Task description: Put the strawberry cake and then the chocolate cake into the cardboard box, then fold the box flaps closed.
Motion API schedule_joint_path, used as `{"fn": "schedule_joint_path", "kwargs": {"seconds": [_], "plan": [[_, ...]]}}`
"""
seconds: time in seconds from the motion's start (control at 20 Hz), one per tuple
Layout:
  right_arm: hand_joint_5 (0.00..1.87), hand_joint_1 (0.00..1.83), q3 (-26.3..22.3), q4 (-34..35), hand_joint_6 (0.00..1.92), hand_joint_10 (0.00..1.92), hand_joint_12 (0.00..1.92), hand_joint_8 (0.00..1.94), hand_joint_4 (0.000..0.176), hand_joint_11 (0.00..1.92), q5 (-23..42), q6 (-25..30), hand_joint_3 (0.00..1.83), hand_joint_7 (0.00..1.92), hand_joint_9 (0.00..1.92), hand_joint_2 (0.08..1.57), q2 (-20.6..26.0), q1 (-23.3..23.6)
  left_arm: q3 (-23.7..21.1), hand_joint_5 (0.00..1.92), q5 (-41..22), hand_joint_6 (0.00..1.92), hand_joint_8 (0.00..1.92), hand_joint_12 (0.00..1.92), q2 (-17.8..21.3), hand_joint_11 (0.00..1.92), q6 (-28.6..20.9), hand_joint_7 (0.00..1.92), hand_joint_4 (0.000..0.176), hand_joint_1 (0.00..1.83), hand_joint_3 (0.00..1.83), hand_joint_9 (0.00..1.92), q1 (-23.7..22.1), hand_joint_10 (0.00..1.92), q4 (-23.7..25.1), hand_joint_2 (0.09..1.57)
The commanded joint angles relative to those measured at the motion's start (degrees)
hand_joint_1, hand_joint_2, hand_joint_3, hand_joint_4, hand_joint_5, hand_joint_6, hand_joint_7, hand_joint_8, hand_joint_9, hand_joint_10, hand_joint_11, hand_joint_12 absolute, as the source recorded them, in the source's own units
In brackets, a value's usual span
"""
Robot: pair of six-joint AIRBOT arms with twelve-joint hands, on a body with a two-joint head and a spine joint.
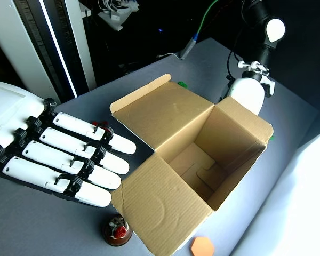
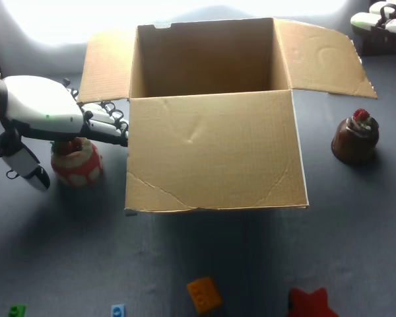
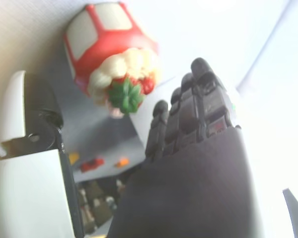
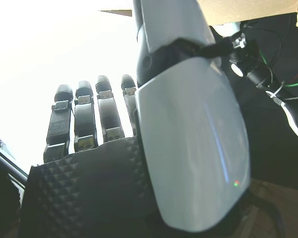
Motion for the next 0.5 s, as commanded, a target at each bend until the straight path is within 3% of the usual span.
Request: {"fn": "schedule_joint_path", "kwargs": {"seconds": [0.0, 0.35, 0.45], "plan": [[0.0, 1.11, 0.2, 0.1, 0.0, 0.0, 0.0, 0.0, 0.044, 0.0, 7.0, -0.1, 0.0, 0.0, 0.0, 0.97, 0.7, 1.0, 0.6, 0.06, -0.7, 0.0, 0.0, 0.53, 0.2, 0.0, 0.1, 0.05, 0.046, 1.22, 0.0, 0.09, -0.2, 0.0, -3.7, 0.89], [0.0, 1.07, 0.2, 0.1, 0.0, 0.01, 0.0, 0.0, 0.039, 0.0, 7.0, -0.3, 0.0, 0.0, 0.02, 0.98, 0.7, 1.0, 1.2, 0.06, -0.6, 0.0, 0.0, 0.47, 0.1, 0.0, 0.1, 0.02, 0.05, 1.25, 0.0, 0.07, 1.0, 0.0, -5.3, 0.9], [0.0, 1.08, 0.2, 0.1, 0.0, 0.0, 0.0, 0.0, 0.039, 0.0, 7.0, -0.3, 0.0, 0.0, 0.01, 0.98, 0.7, 1.0, 1.2, 0.06, -0.6, 0.0, 0.0, 0.54, 0.1, 0.0, 0.1, 0.03, 0.051, 1.21, 0.0, 0.07, 1.6, 0.0, -5.9, 0.91]]}}
